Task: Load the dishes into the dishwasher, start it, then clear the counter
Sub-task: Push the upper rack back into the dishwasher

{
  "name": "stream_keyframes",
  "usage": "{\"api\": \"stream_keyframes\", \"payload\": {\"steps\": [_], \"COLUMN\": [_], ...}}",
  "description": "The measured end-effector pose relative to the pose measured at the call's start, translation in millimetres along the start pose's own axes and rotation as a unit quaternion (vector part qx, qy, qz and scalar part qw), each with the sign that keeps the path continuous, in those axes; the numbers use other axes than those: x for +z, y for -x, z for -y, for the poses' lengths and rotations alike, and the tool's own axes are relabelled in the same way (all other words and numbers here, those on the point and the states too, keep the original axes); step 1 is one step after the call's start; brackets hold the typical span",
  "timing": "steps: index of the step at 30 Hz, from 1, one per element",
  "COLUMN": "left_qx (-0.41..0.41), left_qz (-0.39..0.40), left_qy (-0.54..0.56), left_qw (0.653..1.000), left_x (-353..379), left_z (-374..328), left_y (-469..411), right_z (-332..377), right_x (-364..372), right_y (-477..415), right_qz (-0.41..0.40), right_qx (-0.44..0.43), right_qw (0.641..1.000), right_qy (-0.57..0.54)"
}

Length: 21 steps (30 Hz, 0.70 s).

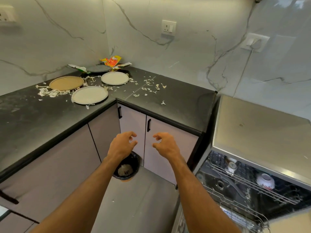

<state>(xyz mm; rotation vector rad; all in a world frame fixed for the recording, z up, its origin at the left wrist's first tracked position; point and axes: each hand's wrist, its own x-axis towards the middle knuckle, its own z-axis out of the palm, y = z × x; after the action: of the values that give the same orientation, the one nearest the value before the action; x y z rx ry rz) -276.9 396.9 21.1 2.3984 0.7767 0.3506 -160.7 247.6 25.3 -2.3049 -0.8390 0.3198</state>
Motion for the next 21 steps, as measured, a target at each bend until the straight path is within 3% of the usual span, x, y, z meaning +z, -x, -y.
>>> {"api": "stream_keyframes", "payload": {"steps": [12,21], "left_qx": [-0.083,-0.176], "left_qz": [-0.054,-0.092], "left_qy": [0.020,0.055], "left_qw": [0.995,0.978], "left_x": [-21,-54], "left_z": [44,123], "left_y": [-89,-160], "right_z": [32,71], "right_x": [30,82], "right_y": [-130,-231], "right_qz": [0.054,0.096], "right_qx": [-0.058,-0.077], "right_qw": [0.997,0.992], "right_qy": [0.006,-0.003]}}
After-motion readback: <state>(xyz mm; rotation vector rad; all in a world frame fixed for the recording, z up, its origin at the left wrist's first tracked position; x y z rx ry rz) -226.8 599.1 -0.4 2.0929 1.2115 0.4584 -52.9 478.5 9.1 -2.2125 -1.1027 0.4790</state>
